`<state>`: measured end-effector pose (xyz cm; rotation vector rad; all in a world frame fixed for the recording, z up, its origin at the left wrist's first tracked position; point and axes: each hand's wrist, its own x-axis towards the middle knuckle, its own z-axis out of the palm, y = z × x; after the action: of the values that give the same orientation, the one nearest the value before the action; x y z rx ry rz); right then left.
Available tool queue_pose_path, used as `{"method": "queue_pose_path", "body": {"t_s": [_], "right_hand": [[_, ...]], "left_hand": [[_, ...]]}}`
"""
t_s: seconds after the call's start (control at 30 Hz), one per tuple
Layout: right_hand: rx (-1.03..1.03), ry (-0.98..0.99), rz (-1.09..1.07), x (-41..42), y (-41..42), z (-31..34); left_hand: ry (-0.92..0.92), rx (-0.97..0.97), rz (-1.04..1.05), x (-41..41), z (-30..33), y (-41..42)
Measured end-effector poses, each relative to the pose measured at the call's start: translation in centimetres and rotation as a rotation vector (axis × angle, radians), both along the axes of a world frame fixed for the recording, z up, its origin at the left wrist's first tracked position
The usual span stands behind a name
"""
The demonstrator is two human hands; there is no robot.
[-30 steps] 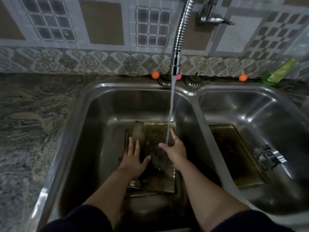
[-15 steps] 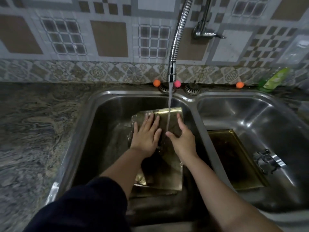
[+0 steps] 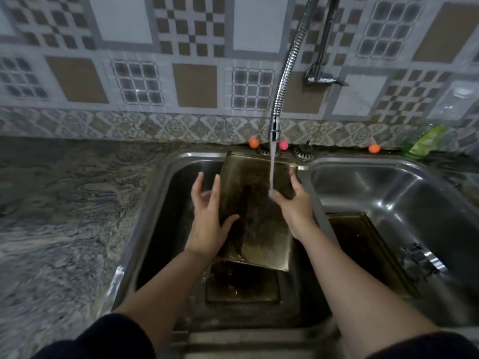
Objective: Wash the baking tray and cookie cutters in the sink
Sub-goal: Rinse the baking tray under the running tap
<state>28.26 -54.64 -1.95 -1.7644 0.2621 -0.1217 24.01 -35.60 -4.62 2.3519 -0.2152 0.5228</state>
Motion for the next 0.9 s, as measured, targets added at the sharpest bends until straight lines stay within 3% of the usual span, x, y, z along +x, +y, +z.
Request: {"method": "queue_pose_path", "body": {"t_s": [0.07,0.13,0.2,0.27,0.33,0.4,0.47,0.57,0.63,0.67,0.77,0.9], "right_hand": [[-0.002,-0.012,0.067,-0.4,0.6,0.2],[0.021,-0.021,0.127,-0.7,1.1,0.0],[0.009,-0.009,0.149,-0.8,1.5,-0.2],[-0.130,0.039,0.183,-0.8,1.5,-0.4],[-0.339,0.151,0.240,-0.4,1.4,-0.2],[-0.381,0.226,0.251,0.4,2.0,0.8],[-0.110,0.299,0.213,1.5,2.5,2.6],[0.583,0.462,0.155,2.2,2.1,5.6],[0.720,0.409,0.158,1.7,0.3,7.4],[0.675,0.385,0.167,1.4,-0.8,8.0],[0.511,0.448,0.204,1.0,-2.4,7.4],[0.397,0.363,0.169,0.8,-1.8,5.5]], "left_hand": [[0.041,-0.133,0.132,0.2,0.5,0.6],[0.323,-0.458,0.150,0.5,1.6,1.2],[0.618,-0.817,0.008,0.6,2.6,1.9],[0.615,-0.888,-0.042,0.4,3.2,2.0],[0.432,-0.784,0.011,0.5,3.0,1.6],[0.236,-0.584,0.039,0.5,3.1,0.7],[0.111,-0.399,0.009,0.5,3.4,-0.5],[0.009,-0.029,-0.066,0.2,3.6,-2.1],[-0.030,0.136,-0.158,-0.3,3.0,-2.8],[-0.046,0.189,-0.203,-0.5,2.7,-2.8],[-0.012,0.251,-0.349,-1.1,1.9,-2.7],[0.353,-0.005,-0.353,-1.3,2.5,-5.5]]}}
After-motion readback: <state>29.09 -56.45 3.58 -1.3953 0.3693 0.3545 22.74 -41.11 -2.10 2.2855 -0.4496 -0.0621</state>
